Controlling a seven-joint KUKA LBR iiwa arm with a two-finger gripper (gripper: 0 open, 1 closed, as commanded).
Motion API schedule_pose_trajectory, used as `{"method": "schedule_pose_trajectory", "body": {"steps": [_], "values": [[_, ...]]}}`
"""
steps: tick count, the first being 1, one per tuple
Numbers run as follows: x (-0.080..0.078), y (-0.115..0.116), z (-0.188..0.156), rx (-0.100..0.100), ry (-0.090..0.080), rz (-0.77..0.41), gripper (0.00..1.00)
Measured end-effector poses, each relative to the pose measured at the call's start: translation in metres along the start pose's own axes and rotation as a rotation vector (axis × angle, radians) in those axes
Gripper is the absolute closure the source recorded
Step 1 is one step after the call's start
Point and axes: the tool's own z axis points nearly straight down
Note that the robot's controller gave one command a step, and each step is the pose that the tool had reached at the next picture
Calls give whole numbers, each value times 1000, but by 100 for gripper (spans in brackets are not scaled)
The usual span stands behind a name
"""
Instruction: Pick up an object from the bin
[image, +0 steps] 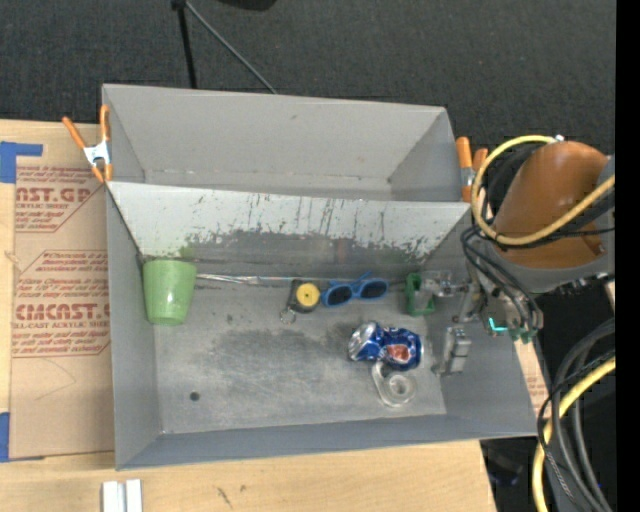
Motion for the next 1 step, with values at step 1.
{"method": "schedule_pose_trajectory", "body": {"steps": [1], "values": [[-30,38,114,0,-2,-233,0]]}}
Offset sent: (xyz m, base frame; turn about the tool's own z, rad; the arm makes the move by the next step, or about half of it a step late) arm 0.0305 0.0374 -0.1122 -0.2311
